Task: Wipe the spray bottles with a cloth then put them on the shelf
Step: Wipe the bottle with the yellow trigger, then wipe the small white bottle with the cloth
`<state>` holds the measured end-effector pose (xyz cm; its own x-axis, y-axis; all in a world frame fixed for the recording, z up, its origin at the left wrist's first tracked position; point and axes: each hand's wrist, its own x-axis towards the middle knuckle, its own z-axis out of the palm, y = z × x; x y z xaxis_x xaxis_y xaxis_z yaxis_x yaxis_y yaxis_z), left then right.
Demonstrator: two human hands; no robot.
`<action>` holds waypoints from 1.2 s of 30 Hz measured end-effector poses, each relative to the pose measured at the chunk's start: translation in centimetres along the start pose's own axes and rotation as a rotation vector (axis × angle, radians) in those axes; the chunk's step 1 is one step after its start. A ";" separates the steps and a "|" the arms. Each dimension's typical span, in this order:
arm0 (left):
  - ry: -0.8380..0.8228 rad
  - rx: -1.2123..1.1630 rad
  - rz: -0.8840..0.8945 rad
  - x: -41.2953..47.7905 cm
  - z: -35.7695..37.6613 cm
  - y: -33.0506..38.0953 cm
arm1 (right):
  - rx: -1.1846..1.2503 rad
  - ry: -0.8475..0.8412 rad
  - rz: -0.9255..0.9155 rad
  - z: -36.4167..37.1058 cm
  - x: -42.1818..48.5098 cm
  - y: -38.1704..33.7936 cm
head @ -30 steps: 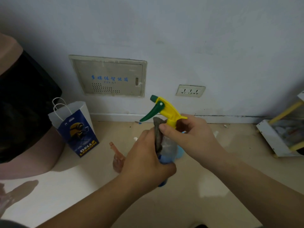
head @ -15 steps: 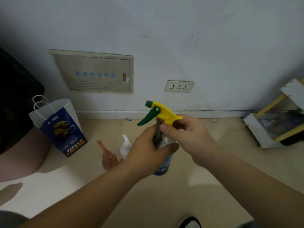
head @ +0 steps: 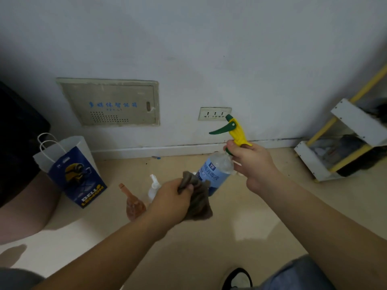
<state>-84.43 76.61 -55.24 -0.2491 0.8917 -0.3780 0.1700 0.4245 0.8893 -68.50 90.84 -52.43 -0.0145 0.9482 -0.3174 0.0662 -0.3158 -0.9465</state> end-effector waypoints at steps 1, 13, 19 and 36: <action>0.017 -0.042 -0.013 0.0 -0.2 0.4 | 0.007 -0.001 0.006 0.0 -0.1 -0.1; -0.041 0.026 -0.207 5.7 2.6 -0.8 | -0.139 0.064 0.003 -2.6 5.4 2.9; -0.012 -0.012 -0.333 10.8 6.3 -3.5 | -0.177 0.124 0.083 -4.2 12.1 10.9; 0.168 -0.236 -0.273 17.9 14.0 -6.9 | -0.419 0.074 0.060 -3.5 20.0 20.9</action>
<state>-76.76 91.81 -71.73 -0.4102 0.7049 -0.5786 -0.1431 0.5768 0.8042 -63.96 103.32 -78.32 0.0724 0.9333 -0.3517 0.4641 -0.3437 -0.8164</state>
